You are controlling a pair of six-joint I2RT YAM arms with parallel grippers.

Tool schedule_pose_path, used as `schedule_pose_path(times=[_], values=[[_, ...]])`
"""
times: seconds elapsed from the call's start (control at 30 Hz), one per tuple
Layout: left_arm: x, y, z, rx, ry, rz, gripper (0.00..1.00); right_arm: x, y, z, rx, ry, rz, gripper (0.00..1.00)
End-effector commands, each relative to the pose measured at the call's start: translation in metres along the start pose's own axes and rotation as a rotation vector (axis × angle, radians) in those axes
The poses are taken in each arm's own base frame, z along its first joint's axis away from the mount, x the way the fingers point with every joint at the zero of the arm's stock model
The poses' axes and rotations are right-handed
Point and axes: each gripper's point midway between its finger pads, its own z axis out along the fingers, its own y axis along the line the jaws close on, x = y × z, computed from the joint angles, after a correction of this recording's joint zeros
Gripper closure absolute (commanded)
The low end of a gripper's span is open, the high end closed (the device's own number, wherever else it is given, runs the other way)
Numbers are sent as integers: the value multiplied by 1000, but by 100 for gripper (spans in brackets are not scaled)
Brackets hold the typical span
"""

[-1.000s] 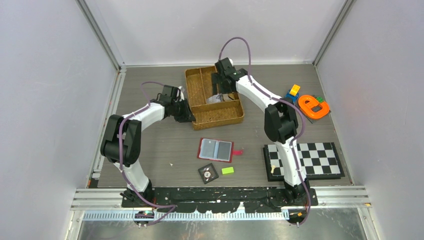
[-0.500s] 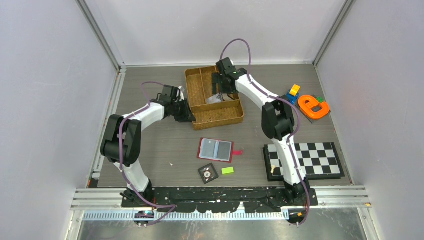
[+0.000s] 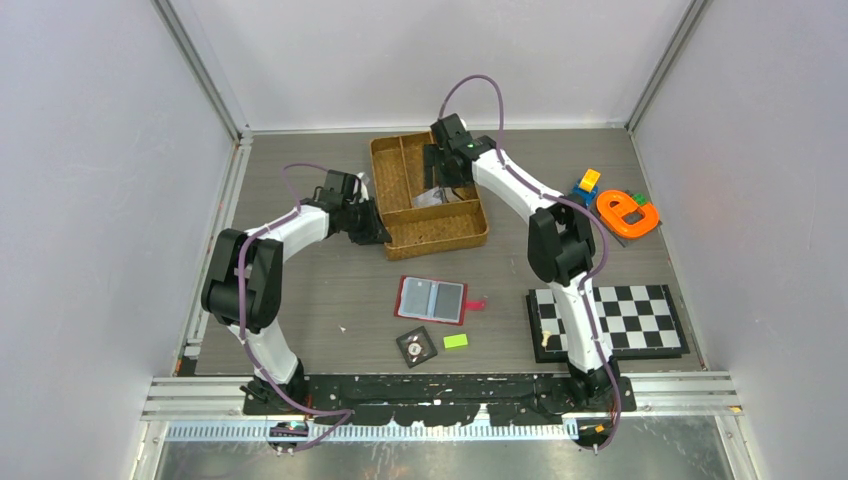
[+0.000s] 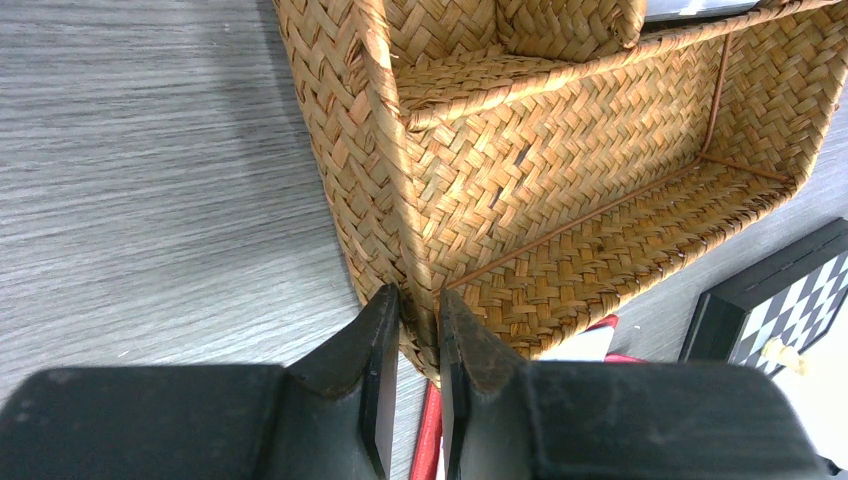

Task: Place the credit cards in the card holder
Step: Pick up the credit card from the storage box.

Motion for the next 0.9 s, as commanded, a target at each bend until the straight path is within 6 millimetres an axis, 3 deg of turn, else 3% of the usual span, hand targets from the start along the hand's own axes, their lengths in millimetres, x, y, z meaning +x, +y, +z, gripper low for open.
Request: schedule_pose_path(times=[0.0,0.6,0.87], values=[[4,-18,4,74,26,39,98,-19,30,-31,-92,-64,19,28],[5,-19,4,74,30,42,99,-24,29,-44,-83,-91,23,61],[5,-19,3,71,29,42,99,-35,25,-61,-70,-132,17,74]])
